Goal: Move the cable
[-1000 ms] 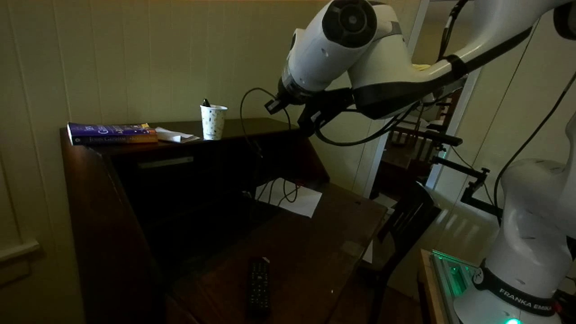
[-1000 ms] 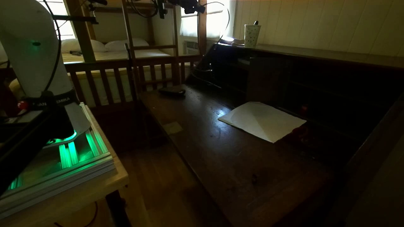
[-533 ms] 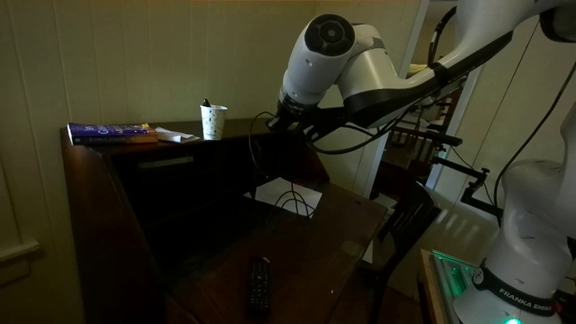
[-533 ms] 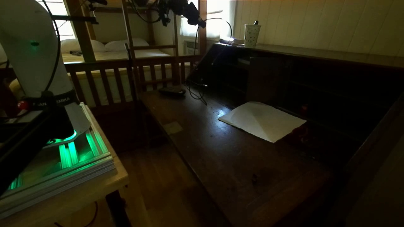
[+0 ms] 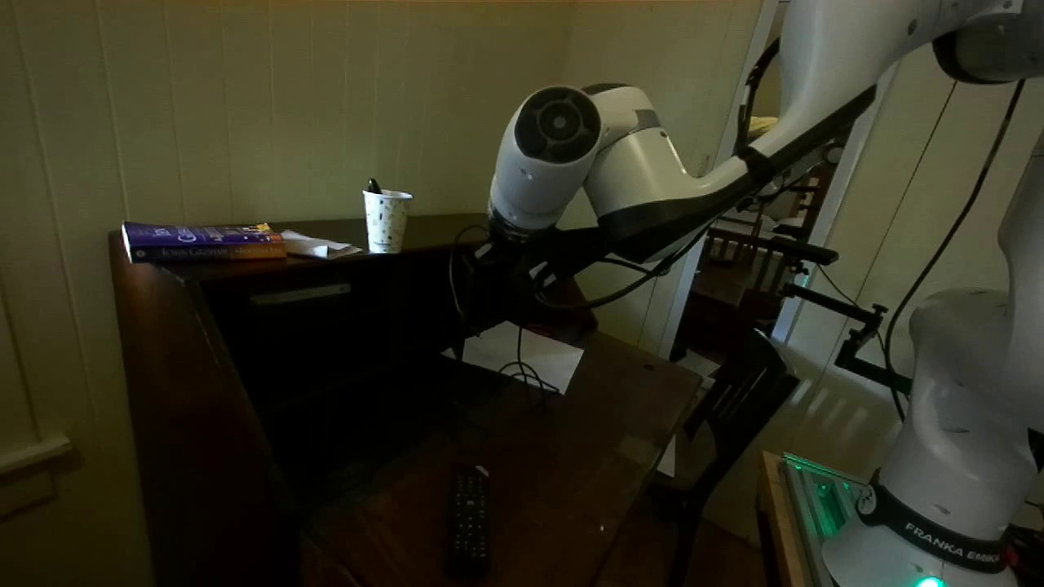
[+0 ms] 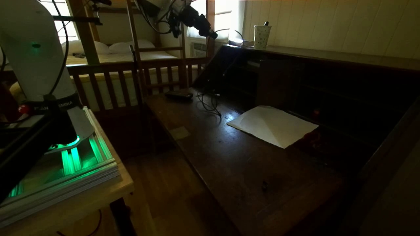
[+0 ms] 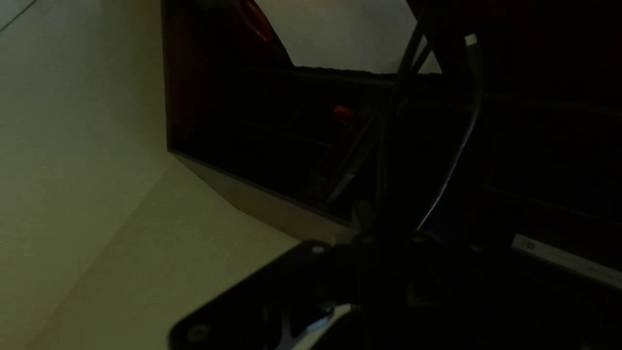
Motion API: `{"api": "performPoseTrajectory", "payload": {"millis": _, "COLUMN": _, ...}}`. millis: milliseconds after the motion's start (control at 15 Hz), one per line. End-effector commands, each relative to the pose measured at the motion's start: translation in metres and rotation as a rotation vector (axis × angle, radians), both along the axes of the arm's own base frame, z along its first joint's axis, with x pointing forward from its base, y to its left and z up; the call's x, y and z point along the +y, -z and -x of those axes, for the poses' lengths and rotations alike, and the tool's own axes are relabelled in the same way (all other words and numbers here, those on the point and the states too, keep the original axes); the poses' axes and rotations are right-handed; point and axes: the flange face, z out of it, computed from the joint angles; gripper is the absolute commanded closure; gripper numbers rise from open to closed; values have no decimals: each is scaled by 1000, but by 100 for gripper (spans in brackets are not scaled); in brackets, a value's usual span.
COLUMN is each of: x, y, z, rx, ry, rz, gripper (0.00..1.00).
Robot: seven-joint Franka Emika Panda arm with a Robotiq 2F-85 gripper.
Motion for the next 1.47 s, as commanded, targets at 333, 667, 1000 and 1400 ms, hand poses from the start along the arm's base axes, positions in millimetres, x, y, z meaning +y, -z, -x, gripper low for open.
{"api": "performPoseTrajectory", "payload": {"millis": 333, "x": -9, "y": 24, "z": -19, "rx": -77, "ry": 46, "rz": 116, "gripper": 94}}
{"api": "performPoseTrajectory", "payload": {"millis": 667, "x": -52, "y": 17, "z": -44, "rx": -122, "ry": 229, "rz": 142, "gripper": 98}}
{"api": "performPoseTrajectory", "payload": {"millis": 1000, "x": -129, "y": -1, "z": -73, "rx": -168, "ry": 471, "rz": 206, "gripper": 98}}
{"api": "performPoseTrajectory", "payload": {"millis": 1400, "x": -170, "y": 25, "z": -107, "rx": -285, "ry": 679, "rz": 346, "gripper": 99}}
